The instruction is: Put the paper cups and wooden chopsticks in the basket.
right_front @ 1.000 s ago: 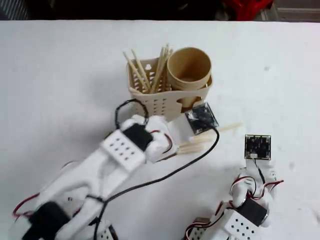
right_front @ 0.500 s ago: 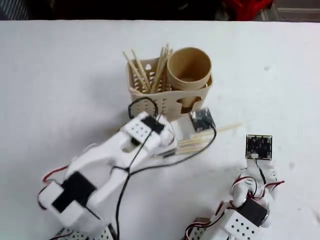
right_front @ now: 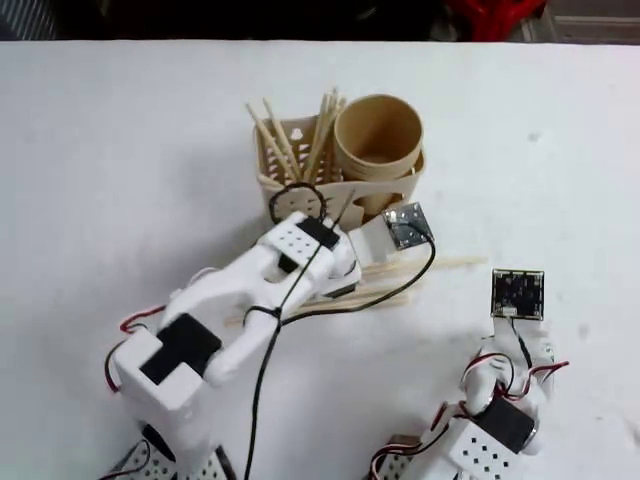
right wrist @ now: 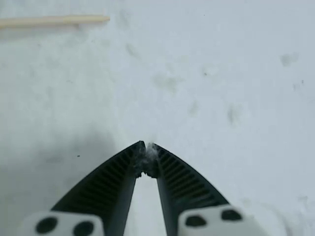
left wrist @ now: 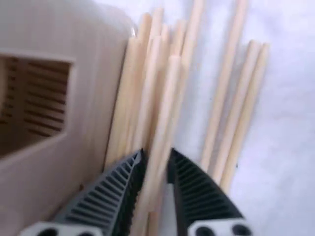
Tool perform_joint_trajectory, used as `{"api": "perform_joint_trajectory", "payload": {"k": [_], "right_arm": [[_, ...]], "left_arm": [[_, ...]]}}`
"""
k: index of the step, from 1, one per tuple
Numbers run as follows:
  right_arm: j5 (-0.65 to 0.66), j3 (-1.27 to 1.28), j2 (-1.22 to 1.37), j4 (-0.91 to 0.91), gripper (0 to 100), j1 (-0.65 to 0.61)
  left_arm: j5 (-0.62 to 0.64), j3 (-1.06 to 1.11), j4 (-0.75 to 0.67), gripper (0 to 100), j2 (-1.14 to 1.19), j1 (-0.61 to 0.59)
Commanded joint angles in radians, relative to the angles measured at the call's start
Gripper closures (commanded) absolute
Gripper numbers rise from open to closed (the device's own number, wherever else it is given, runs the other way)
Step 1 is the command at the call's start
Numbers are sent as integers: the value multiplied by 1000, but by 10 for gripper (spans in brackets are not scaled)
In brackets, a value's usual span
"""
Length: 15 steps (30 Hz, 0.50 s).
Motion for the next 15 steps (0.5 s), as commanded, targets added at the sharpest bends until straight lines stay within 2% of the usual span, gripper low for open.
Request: {"api": "perform_joint_trajectory", "payload": {"k": [1, 7, 15], "right_arm": [[6, 8, 8, -16, 981, 7], [6, 8, 8, -18, 981, 4], [6, 8, 8, -18, 981, 4]], "left_arm": [[0, -43, 38, 976, -12, -18], [2, -40, 121, 978, -81, -7], [-9, 95, 318, 978, -366, -15]]}}
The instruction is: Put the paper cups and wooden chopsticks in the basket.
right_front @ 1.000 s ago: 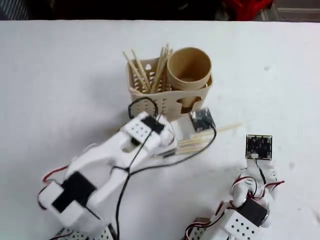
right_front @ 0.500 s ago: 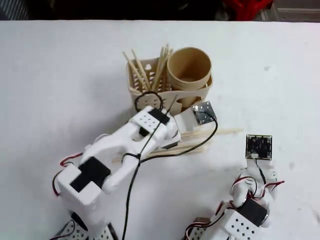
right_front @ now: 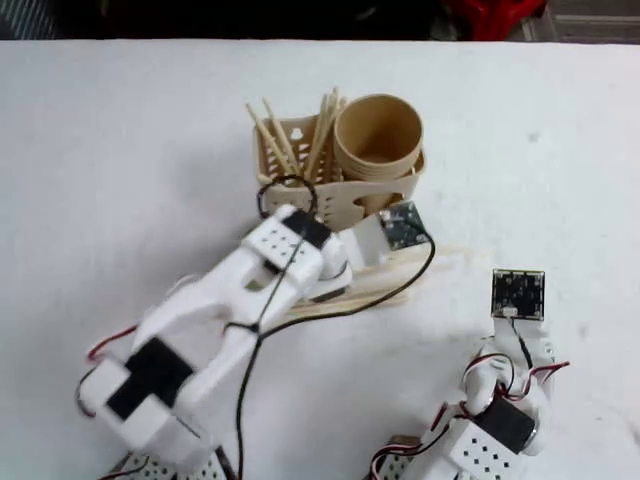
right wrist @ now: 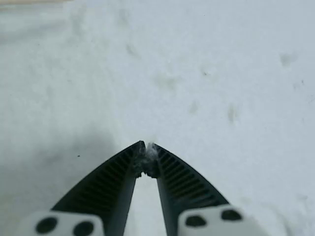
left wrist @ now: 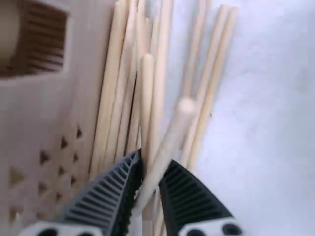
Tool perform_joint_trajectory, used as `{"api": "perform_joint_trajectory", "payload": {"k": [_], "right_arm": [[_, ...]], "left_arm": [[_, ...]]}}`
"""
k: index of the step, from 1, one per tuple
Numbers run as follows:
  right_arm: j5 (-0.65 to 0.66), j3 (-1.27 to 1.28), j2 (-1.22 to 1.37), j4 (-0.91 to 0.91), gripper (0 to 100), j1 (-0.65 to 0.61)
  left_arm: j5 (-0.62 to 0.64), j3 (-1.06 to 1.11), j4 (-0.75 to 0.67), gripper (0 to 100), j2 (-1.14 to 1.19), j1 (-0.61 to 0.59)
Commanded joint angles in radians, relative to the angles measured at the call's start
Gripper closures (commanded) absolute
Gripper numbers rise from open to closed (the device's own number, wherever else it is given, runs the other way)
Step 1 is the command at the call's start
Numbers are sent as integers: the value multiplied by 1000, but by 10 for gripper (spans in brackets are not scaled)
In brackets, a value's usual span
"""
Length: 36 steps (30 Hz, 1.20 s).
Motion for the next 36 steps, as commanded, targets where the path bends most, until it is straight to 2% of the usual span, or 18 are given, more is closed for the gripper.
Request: {"api": "perform_joint_trajectory", "payload": {"k": [1, 4, 8, 14, 19, 22, 26, 29, 36], "right_arm": [[6, 8, 8, -18, 981, 4], [6, 8, 8, -18, 981, 4], [6, 8, 8, -18, 981, 4], [6, 8, 8, -18, 981, 4], [6, 8, 8, -18, 981, 2], [6, 8, 8, -18, 981, 2], [6, 8, 8, -18, 981, 2], [6, 8, 8, -18, 981, 2], [6, 8, 8, -18, 981, 2]], "left_arm": [[-9, 118, 69, 978, -208, -16], [-48, 232, 35, 978, -277, -76], [-121, 341, -18, 978, -317, -228], [-322, 404, -20, 977, -326, -472], [-540, 482, -15, 977, -326, -642], [-611, 520, -15, 970, -328, -705], [-620, 509, -18, 873, -331, -786], [-623, 454, -12, 875, -372, -845], [-678, 371, 232, 883, -627, -845]]}}
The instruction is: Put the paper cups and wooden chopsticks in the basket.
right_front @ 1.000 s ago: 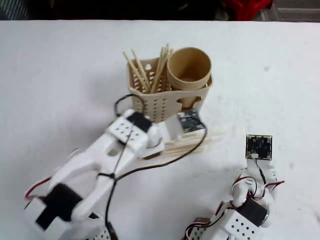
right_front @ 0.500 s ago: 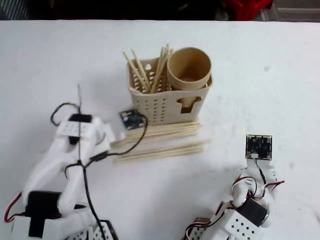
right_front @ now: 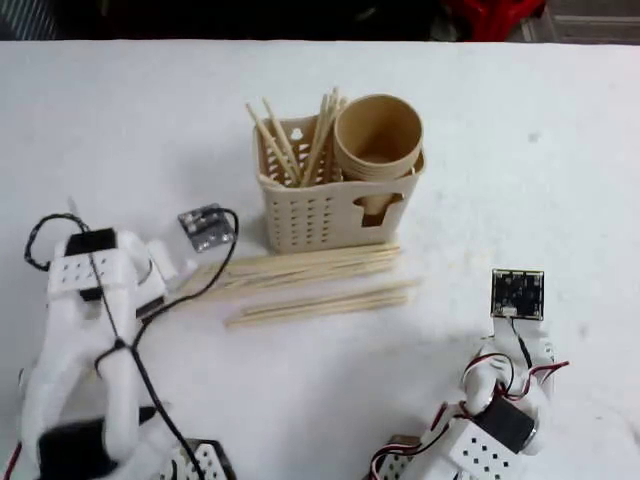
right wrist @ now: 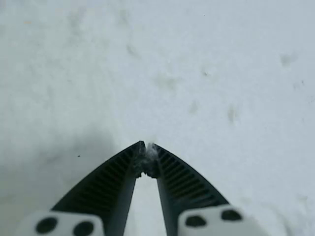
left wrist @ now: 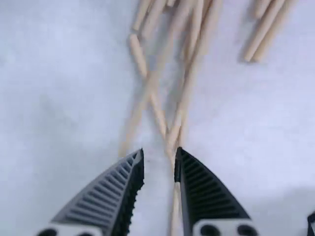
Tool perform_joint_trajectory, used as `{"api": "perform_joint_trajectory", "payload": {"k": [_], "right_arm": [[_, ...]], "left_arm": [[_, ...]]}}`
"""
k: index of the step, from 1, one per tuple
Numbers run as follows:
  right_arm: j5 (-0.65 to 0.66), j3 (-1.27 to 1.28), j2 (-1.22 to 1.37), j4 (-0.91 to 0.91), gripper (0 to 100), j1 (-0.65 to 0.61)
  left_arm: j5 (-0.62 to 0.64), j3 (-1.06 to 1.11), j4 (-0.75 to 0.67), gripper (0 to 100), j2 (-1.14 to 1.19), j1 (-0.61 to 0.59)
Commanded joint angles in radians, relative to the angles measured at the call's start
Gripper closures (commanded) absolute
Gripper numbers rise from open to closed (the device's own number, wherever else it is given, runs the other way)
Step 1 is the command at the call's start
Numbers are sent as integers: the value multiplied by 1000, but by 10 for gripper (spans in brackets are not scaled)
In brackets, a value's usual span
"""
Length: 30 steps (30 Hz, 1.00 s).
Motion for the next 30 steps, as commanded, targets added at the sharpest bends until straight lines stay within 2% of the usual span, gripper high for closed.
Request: {"api": "perform_joint_trajectory", "payload": {"k": [1, 3, 7, 18, 30], "right_arm": [[6, 8, 8, -18, 981, 2], [6, 8, 8, -18, 981, 2], [6, 8, 8, -18, 981, 2], [6, 8, 8, -18, 981, 2], [6, 8, 8, -18, 981, 2]], "left_arm": [[-20, -78, 147, 883, -203, 8], [9, -80, 146, 883, -262, 10], [44, -52, 52, 884, -251, 21], [46, -94, -106, 880, 131, 125], [49, -121, -292, 884, 369, 140]]}}
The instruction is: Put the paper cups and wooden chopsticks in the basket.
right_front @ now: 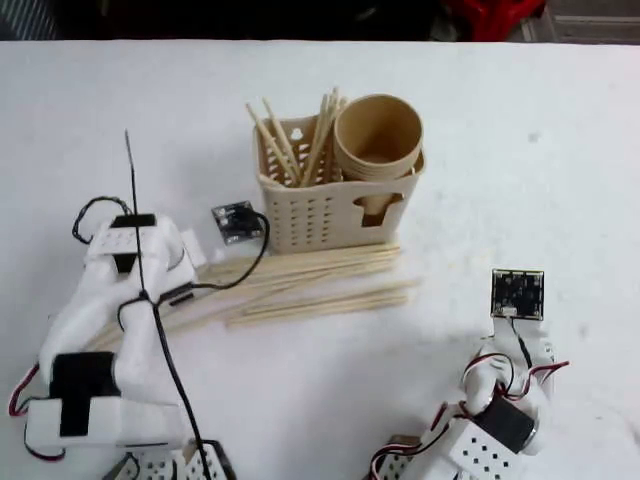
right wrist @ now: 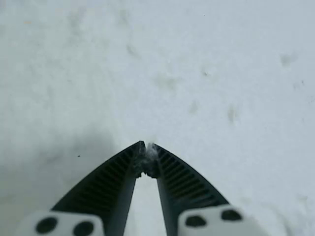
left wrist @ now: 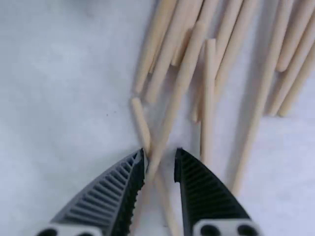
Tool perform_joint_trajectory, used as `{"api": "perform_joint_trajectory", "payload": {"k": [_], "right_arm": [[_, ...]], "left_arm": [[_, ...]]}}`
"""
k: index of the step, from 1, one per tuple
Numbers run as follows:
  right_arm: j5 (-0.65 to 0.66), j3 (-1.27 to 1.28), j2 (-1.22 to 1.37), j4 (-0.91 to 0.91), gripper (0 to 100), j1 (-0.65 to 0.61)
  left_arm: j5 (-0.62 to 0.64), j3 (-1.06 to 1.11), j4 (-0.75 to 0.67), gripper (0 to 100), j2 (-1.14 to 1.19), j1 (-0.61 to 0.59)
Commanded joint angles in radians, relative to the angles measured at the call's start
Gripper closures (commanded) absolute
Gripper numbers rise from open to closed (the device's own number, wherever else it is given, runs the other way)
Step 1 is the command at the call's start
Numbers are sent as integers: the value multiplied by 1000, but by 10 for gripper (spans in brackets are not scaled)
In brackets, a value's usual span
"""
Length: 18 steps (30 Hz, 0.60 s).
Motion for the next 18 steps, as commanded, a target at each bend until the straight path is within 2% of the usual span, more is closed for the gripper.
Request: {"api": "perform_joint_trajectory", "payload": {"k": [1, 4, 8, 13, 18], "right_arm": [[6, 8, 8, -18, 981, 2], [6, 8, 8, -18, 981, 2], [6, 8, 8, -18, 981, 2], [6, 8, 8, -18, 981, 2], [6, 8, 8, -18, 981, 2]], "left_arm": [[18, -40, -66, 884, 39, 18], [18, -40, -71, 889, 42, 18], [18, -40, -72, 975, 42, 19], [43, -55, -49, 978, 41, 21], [100, -212, 106, 978, 41, 18]]}}
